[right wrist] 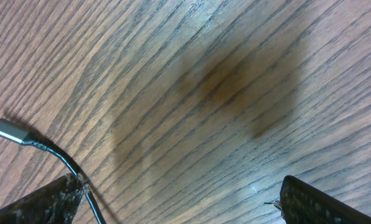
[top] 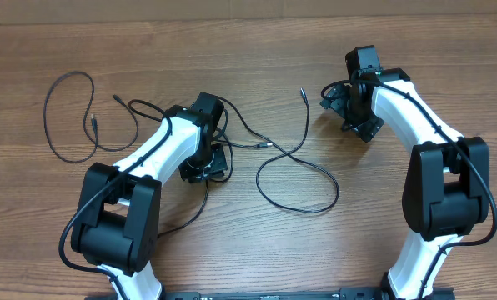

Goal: Untangle cables

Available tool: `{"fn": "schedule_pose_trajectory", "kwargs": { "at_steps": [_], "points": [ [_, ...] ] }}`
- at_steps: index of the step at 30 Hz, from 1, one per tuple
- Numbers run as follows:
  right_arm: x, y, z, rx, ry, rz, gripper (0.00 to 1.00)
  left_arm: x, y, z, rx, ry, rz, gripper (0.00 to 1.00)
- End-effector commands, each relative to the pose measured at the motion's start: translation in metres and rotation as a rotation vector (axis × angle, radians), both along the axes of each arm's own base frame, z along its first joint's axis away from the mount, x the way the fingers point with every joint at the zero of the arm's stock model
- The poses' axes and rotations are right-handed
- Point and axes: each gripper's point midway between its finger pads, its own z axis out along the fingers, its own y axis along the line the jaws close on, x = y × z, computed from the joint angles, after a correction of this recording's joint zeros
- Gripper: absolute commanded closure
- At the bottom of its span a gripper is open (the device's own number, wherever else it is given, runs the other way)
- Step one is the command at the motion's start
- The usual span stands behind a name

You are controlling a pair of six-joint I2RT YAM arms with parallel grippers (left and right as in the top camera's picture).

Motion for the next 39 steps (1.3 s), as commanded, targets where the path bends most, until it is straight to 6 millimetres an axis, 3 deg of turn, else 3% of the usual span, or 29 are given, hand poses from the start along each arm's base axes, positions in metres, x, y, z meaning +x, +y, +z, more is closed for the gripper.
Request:
{"fn": "schedule_pose_trajectory", "kwargs": {
  "at_steps": [1, 4, 7, 11, 12, 14, 16, 20, 27, 39],
  "points": [
    [0.003, -0.002, 0.001, -0.013, -0.009, 0.001, 0.0, -0.002, -0.001, -0.003, -0.001, 0.009, 0.002, 0.96],
    [0.003, -0.002, 0.001, -0.013, -0.009, 0.001, 0.0, -0.003, -0.004, -0.002, -0.021, 0.014, 0.002, 0.96],
    [0.003, -0.002, 0.001, -0.013, -0.009, 0.001, 0.0, -0.001, -0.024, 0.01, -0.152, 0.003, -0.068, 0.96],
    [0.003, -0.002, 0.001, -0.013, -0.009, 0.001, 0.0, 0.016, -0.039, 0.067, -0.271, -0.16, -0.163, 0.96],
    [0.003, -0.002, 0.001, -0.012, -0.009, 0.002, 0.0, 0.021, -0.04, 0.094, -0.288, -0.25, -0.181, 0.96],
    [0.003, -0.002, 0.001, -0.013, -0.009, 0.001, 0.0, 0.029, -0.04, 0.129, -0.298, -0.387, -0.231, 0.96],
    [0.003, -0.002, 0.001, -0.013, -0.009, 0.001, 0.0, 0.041, -0.018, 0.16, -0.18, -0.547, -0.228, 0.96],
    [0.003, -0.002, 0.001, -0.013, -0.009, 0.001, 0.0, 0.054, 0.042, 0.195, 0.128, -0.714, -0.065, 0.96],
    [0.003, -0.002, 0.001, -0.013, -0.009, 0.001, 0.0, 0.061, 0.112, 0.212, 0.447, -0.786, 0.19, 0.96],
    [0.003, -0.002, 0.001, -0.013, -0.009, 0.001, 0.0, 0.075, 0.207, 0.22, 0.523, -0.847, 0.554, 0.96]
  ]
}}
